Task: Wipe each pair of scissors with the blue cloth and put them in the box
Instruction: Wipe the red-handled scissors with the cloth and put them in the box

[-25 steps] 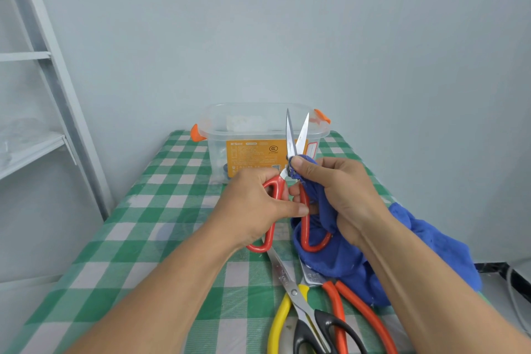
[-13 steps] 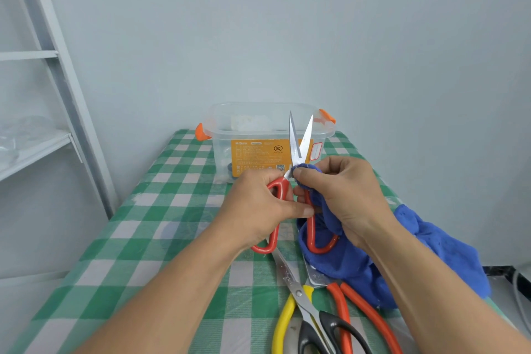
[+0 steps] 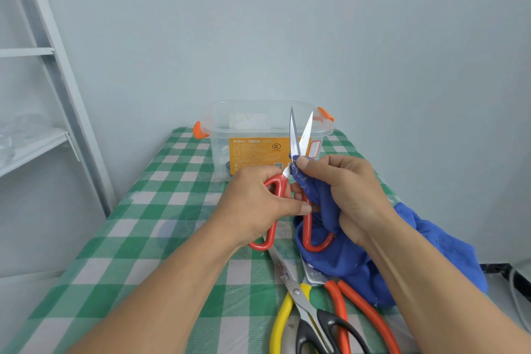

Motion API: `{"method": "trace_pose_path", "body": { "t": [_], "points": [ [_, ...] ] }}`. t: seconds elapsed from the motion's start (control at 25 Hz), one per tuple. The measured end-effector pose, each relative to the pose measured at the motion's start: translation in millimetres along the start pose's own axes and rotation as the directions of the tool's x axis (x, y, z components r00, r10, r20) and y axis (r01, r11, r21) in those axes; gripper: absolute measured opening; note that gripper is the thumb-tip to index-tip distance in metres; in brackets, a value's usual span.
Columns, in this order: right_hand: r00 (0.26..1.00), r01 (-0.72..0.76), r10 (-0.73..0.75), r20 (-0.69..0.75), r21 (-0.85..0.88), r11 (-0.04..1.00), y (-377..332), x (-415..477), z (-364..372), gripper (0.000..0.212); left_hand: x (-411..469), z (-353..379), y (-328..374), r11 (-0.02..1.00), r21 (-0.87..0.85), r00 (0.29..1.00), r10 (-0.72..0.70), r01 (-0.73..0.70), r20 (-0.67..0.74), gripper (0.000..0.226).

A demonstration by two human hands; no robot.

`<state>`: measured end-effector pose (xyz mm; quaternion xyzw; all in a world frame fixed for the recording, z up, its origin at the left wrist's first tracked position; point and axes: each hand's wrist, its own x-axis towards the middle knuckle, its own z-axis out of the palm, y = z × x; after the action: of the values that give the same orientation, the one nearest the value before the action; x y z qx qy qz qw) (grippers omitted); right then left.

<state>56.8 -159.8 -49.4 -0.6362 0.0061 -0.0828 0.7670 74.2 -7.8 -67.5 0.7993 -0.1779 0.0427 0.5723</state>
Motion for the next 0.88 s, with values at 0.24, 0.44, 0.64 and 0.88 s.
{"method": "trace_pose_path", "body": {
  "t": [0.24, 0.44, 0.64, 0.88],
  "points": [
    [0.999, -0.014, 0.015, 0.032, -0.027, 1.0, -1.0, -0.8, -1.9, 0.013, 2.1, -0.7, -3.0, 0.999, -0.042, 1.0, -0.002, 0.002, -0.011, 0.037],
    [0.999, -0.023, 0.024, -0.025, 0.01, 1.0, 0.9, 1.4, 0.9, 0.026, 2.9, 0.9, -2.2, 1.0, 0.005, 1.0, 0.004, -0.004, 0.007, 0.038],
    [0.999, -0.04, 0.04, -0.021, -0.04, 0.998, -2.8, 1.9, 4.3, 0.032, 5.3, 2.3, -7.2, 0.997, 0.068, 1.0, 0.026, -0.025, -0.008, 0.046],
    [1.0, -0.015, 0.014, -0.013, -0.068, 0.998, -3.4, 2.2, 4.7, 0.025, 6.9, 4.9, -10.1, 0.997, 0.066, 0.999, 0.03, -0.029, -0.011, 0.048]
  ]
}}
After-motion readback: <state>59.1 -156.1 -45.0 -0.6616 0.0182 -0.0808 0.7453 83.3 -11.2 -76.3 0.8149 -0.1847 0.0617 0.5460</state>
